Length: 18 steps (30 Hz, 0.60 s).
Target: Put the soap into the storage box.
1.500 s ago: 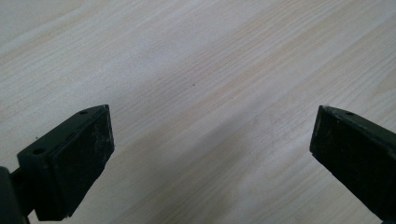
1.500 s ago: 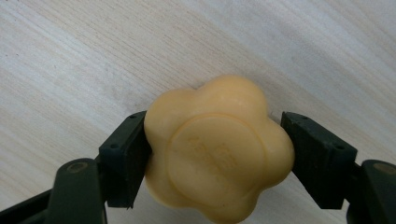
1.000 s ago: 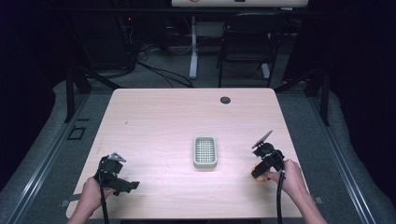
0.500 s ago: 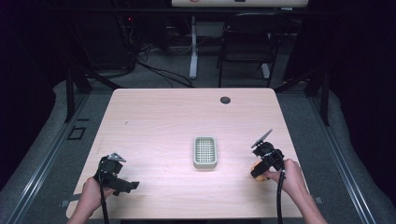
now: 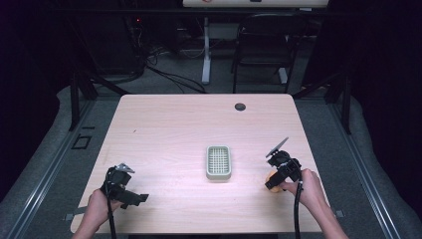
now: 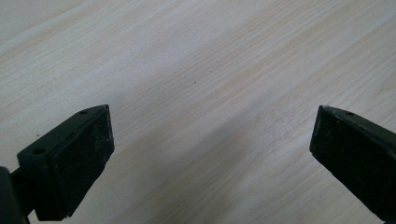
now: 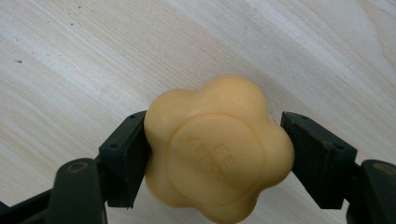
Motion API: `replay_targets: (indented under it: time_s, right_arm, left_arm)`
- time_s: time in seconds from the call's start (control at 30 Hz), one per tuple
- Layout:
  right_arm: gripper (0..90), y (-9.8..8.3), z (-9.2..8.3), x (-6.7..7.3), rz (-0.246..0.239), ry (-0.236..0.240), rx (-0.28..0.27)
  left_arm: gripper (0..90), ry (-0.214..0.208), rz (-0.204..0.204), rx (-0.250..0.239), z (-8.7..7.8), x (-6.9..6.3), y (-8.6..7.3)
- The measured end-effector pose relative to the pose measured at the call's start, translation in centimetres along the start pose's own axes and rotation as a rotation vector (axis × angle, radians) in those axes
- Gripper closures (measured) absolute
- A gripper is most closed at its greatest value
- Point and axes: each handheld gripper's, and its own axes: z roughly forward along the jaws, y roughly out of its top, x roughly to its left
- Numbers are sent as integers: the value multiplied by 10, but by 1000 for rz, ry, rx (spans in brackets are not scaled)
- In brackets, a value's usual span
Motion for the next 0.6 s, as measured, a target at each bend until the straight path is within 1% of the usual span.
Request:
replay_targets:
  time_s: [0.13,0.27,0.33,0.43,0.47,0.53,0.57,0.6]
  right_arm:
    - [266,1,-2,1,-17,-7,15]
    - [266,3,-2,3,-19,-6,7]
    - [266,4,-3,5,-13,5,-6]
    - [266,7,-6,5,-28,-1,1]
    - [266,8,-6,6,-19,7,-9]
    - [266,10,-7,6,-26,0,-10]
    - [266,10,-6,7,-21,3,-18]
    - [266,12,-7,7,-28,3,-15]
  left_arm:
    - [0,-2,4,-1,0,-1,0]
    - [0,-4,4,-1,0,-2,0]
    - [0,-2,4,-1,0,-1,0]
    - [0,-5,0,-1,0,-1,-1]
    - [0,-5,1,-1,0,-1,-1]
    - [0,-6,0,-2,0,-1,-1]
    - [0,-7,2,-2,0,-1,0]
    - [0,-7,1,-2,0,-1,0]
